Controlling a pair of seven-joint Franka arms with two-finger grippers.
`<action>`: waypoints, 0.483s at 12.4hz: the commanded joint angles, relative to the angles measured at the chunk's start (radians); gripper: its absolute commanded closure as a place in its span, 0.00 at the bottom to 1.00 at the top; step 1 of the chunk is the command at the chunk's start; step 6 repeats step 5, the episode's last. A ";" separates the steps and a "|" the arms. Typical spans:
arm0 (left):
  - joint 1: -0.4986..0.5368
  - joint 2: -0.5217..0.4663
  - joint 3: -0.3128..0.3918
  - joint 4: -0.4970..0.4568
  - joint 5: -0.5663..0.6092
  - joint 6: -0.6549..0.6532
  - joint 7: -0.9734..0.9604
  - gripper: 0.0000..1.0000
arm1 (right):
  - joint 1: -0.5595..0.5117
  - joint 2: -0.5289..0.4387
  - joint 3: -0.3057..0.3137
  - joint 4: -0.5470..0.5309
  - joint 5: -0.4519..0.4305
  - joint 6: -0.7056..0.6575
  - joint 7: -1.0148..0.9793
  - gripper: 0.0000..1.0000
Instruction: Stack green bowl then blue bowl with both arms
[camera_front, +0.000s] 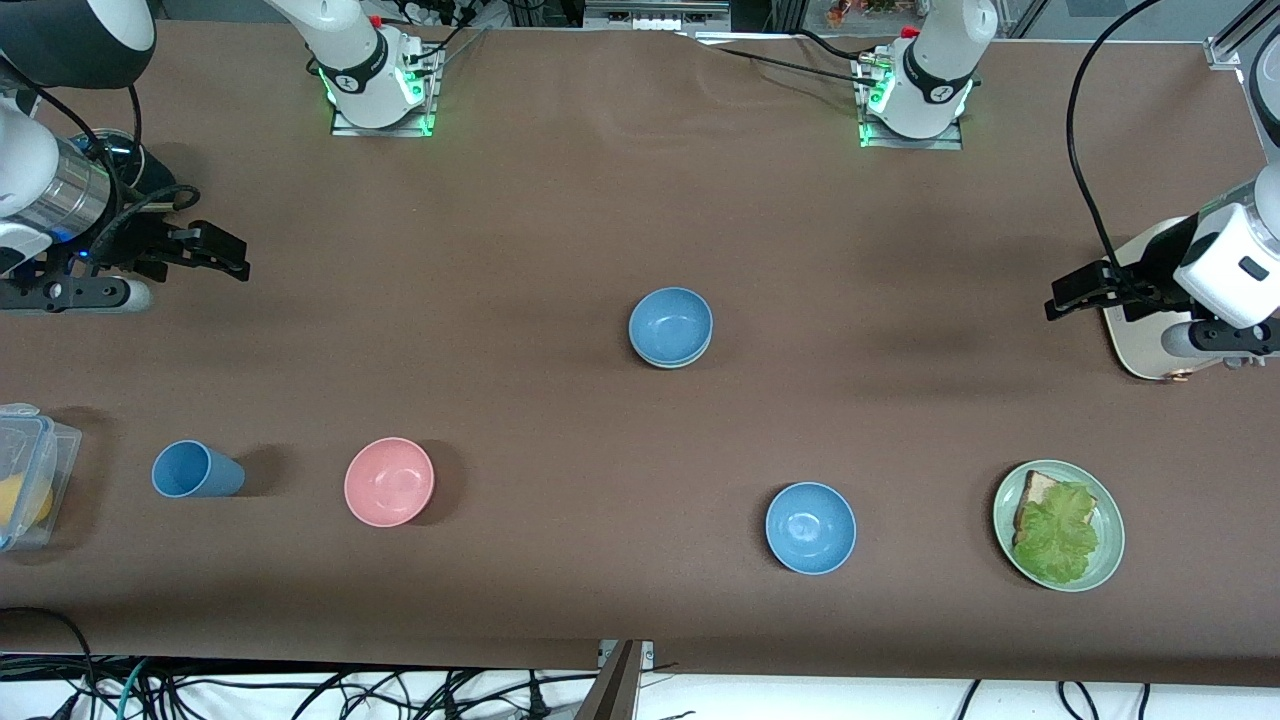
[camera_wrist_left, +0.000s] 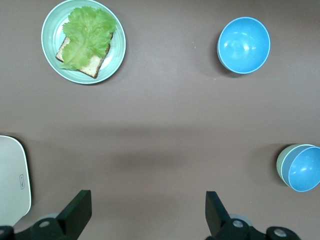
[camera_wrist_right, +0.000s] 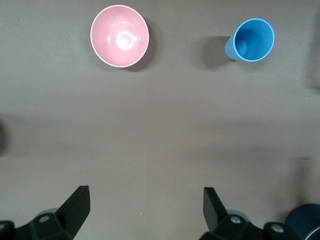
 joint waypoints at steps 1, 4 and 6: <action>0.006 0.004 -0.014 0.040 0.025 -0.059 0.021 0.00 | -0.003 0.003 0.000 0.026 0.015 0.010 -0.053 0.00; -0.003 0.037 -0.016 0.086 0.025 -0.087 0.021 0.00 | -0.003 0.003 0.000 0.026 0.017 0.008 -0.057 0.00; -0.001 0.037 -0.014 0.084 0.025 -0.087 0.021 0.00 | -0.003 0.003 0.000 0.026 0.017 0.007 -0.057 0.00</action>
